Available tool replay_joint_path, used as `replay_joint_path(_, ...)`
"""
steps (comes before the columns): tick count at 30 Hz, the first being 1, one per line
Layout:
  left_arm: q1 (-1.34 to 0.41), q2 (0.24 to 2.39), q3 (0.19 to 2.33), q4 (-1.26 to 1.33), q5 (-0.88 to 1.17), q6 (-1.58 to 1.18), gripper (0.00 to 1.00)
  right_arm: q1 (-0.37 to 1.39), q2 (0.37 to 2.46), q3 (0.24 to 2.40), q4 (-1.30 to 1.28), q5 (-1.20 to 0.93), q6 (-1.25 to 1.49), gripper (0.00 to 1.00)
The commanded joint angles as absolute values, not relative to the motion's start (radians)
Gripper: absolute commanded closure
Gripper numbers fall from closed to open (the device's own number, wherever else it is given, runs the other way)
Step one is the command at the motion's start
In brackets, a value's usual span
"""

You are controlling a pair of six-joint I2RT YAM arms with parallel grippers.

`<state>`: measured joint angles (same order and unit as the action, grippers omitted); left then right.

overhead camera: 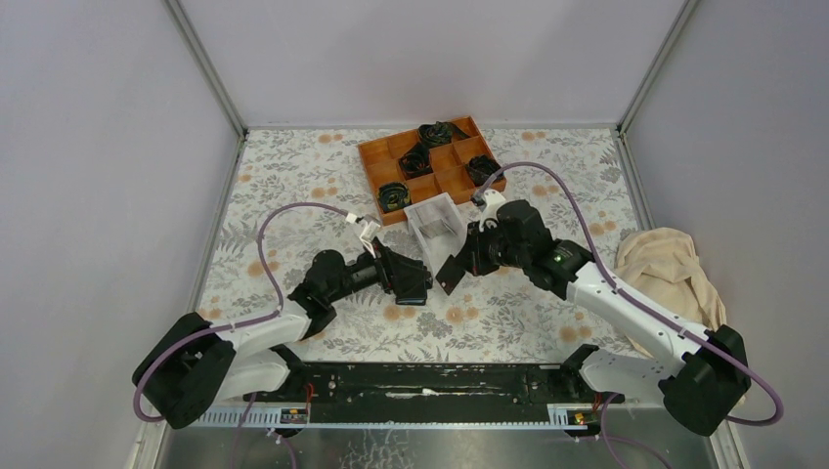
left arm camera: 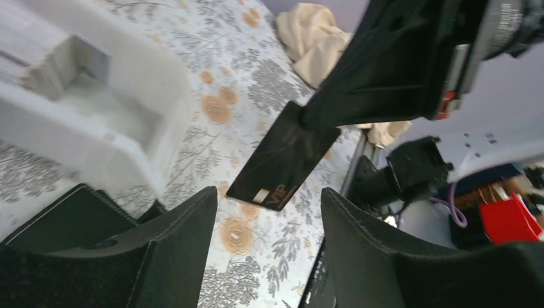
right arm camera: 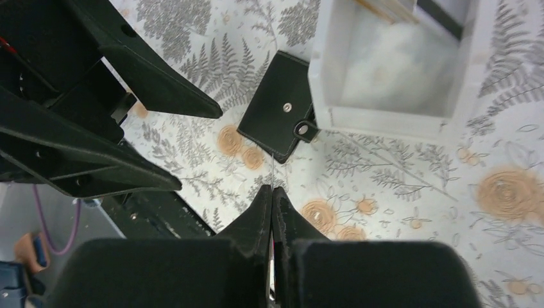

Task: Put the credit cards into the card holder
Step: Pick up the credit card from the storage box.

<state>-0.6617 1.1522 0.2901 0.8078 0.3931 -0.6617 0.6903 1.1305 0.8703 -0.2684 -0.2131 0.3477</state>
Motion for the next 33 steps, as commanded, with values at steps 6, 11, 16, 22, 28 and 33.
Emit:
replay_joint_path(6,-0.669,1.180,0.257,1.025,0.634,-0.623,0.32,0.698,1.080,0.782,-0.141,-0.394,0.437,1.00)
replay_joint_path(11,-0.669,1.217,0.241,1.062,0.647,-0.624,0.32,0.698,1.080,0.763,-0.099,-0.438,0.461,1.00)
replay_joint_path(16,-0.670,1.252,0.236,1.086,0.660,-0.624,0.32,0.698,1.084,0.747,-0.062,-0.472,0.479,1.00)
replay_joint_path(22,-0.669,1.286,0.238,1.096,0.656,-0.614,0.32,0.698,1.086,0.735,-0.041,-0.502,0.486,1.00)
replay_joint_path(28,-0.669,1.348,0.251,1.143,0.703,-0.626,0.32,0.698,1.102,0.729,-0.021,-0.532,0.487,1.00)
replay_joint_path(33,-0.669,1.418,0.254,1.260,0.773,-0.684,0.36,0.698,1.124,0.733,-0.015,-0.546,0.478,1.00)
